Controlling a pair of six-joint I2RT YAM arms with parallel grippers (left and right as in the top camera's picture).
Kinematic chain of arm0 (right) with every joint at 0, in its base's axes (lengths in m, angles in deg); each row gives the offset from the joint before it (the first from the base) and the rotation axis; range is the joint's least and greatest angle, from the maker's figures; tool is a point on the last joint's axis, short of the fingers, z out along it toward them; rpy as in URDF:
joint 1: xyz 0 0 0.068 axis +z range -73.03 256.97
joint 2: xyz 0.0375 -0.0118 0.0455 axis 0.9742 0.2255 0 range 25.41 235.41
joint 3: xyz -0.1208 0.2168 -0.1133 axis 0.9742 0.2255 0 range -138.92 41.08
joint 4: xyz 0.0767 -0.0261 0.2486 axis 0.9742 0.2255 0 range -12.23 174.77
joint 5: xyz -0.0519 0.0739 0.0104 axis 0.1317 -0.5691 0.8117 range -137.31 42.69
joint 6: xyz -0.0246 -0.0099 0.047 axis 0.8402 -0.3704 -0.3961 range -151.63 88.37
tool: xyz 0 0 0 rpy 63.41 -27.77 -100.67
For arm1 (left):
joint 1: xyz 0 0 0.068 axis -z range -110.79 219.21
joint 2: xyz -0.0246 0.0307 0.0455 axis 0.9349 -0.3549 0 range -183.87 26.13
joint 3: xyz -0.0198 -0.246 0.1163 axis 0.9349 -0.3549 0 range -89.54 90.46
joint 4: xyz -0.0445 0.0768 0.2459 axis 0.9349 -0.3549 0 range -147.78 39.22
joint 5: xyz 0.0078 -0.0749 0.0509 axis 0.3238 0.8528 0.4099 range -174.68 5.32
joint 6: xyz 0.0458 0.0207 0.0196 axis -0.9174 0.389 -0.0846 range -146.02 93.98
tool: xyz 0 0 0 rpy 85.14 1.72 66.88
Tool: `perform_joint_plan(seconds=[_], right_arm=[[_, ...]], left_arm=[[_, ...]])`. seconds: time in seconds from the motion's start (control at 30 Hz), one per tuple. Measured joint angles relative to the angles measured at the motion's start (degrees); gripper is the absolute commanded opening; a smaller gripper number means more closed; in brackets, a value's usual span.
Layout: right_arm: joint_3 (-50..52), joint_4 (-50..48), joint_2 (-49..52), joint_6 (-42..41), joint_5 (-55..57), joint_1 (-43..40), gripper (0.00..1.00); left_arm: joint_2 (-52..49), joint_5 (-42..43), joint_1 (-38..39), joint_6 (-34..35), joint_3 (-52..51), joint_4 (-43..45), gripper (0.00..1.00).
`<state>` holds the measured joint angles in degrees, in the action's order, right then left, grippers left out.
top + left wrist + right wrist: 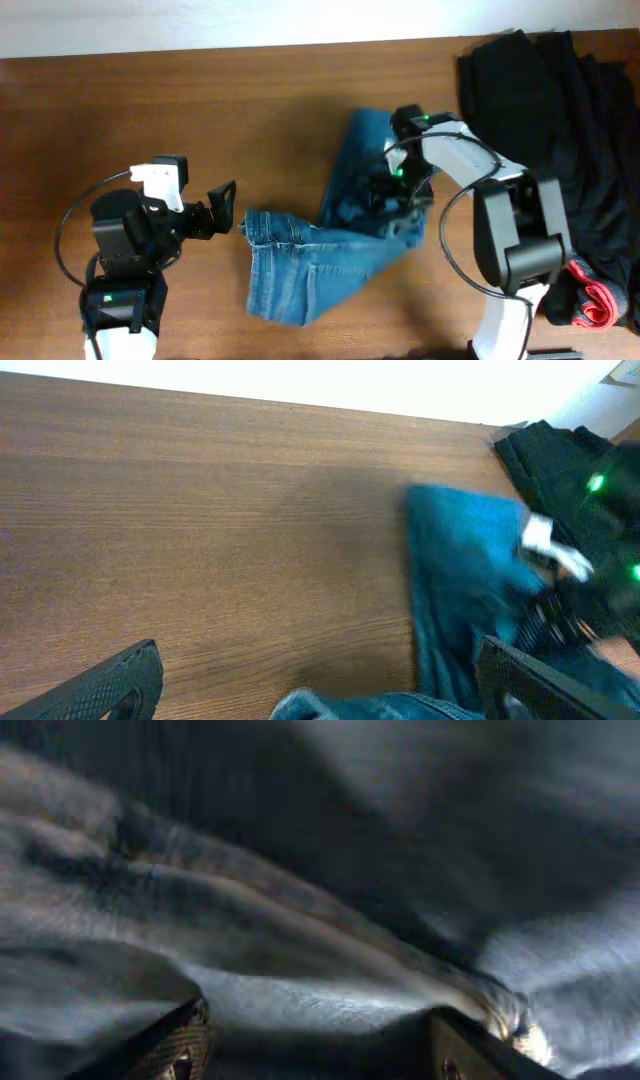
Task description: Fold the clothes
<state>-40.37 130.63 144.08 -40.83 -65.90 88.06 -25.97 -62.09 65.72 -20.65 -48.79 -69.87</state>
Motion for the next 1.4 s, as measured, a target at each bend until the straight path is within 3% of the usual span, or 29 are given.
perform_joint_plan(seconds=[0.07, 0.1, 0.23, 0.33, 0.47, 0.7, 0.93, 1.07, 1.27, 1.4], right_arm=[[-1.0, -18.5, 1.4, -2.6, -1.7, -2.1, 0.75], [-1.6, -23.2, 2.6, -4.0, -2.2, -3.3, 0.76], [-1.3, -31.0, 3.7, -10.0, -4.1, -9.2, 0.78], [-1.3, -31.6, 3.8, -11.6, -5.0, -12.6, 0.82], [-1.5, -30.9, 3.8, -10.4, -7.8, -14.1, 0.99], [-2.3, -25.4, 1.6, -4.1, -7.8, -13.7, 0.99], [-2.6, -23.5, -19.3, -2.3, -5.6, -12.9, 0.99], [-3.7, -18.0, -28.9, -1.3, -5.5, -12.9, 0.99], [-3.7, -9.1, -29.9, 0.4, -5.0, -12.9, 0.99], [-3.7, -7.0, -29.9, 0.7, -4.0, -12.9, 0.99]], left_arm=[[0.0, 0.0, 0.0, 0.0, 0.0, 0.0, 0.99], [0.0, 0.0, 0.0, 0.0, 0.0, 0.0, 0.99], [0.0, 0.2, 0.0, 0.0, 0.0, 0.0, 0.99], [0.0, 0.6, 0.0, 0.0, 0.0, 0.0, 0.99], [0.0, 1.3, 0.0, 0.0, 0.0, 0.0, 1.00], [-0.2, 5.5, 0.2, 0.3, 0.0, 0.0, 0.99], [-7.6, 7.1, 4.1, 9.2, 0.0, 5.4, 1.00], [-17.5, 8.3, 12.3, -0.4, 0.6, 10.6, 0.99], [-31.2, 8.3, 21.3, -16.3, 9.0, 5.5, 0.99], [-37.2, 2.0, 26.6, -24.1, 14.1, 5.7, 0.99]])
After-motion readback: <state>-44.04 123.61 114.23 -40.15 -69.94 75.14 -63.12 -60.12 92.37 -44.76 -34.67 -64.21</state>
